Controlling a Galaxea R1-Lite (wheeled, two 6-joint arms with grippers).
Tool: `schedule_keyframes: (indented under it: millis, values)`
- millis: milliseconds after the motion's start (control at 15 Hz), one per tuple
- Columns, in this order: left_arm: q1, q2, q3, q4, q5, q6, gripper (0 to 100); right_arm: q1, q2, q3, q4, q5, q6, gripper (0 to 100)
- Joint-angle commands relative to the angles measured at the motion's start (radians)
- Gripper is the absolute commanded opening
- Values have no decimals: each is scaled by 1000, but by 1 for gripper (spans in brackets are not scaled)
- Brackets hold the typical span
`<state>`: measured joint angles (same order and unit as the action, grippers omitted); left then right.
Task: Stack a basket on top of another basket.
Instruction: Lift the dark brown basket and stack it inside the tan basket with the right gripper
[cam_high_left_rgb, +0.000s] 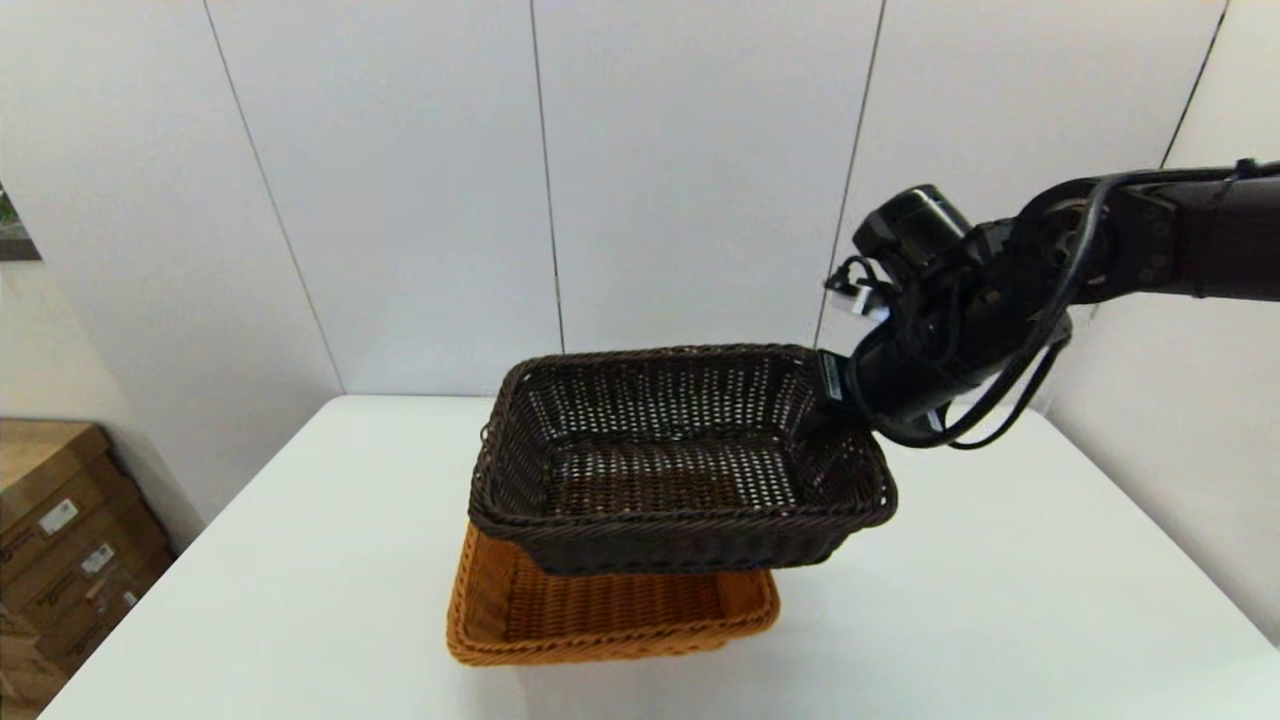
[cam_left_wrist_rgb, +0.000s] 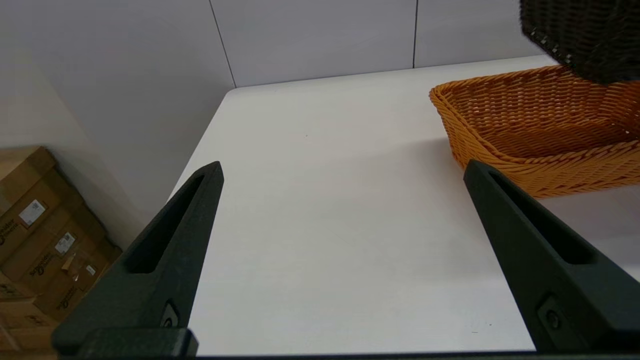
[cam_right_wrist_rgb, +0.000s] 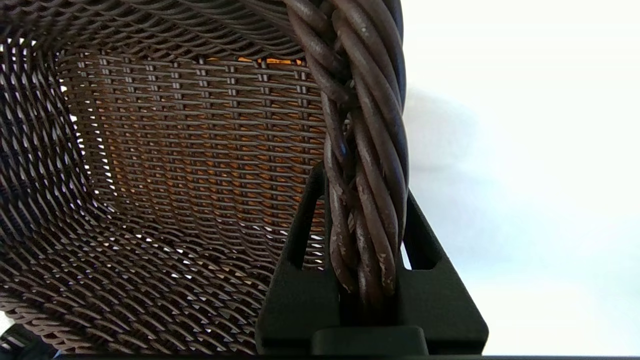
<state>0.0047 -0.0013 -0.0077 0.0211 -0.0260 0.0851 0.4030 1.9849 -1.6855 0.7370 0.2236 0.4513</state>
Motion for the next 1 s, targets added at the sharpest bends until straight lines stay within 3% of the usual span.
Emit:
schedule_keyframes:
  millis: [67, 1000]
  values:
    - [1, 1, 0, 0, 0, 1, 100, 30, 100, -77, 58, 0, 3, 0]
    - [0, 1, 0, 0, 0, 1, 100, 94, 198, -163, 64, 8, 10, 0]
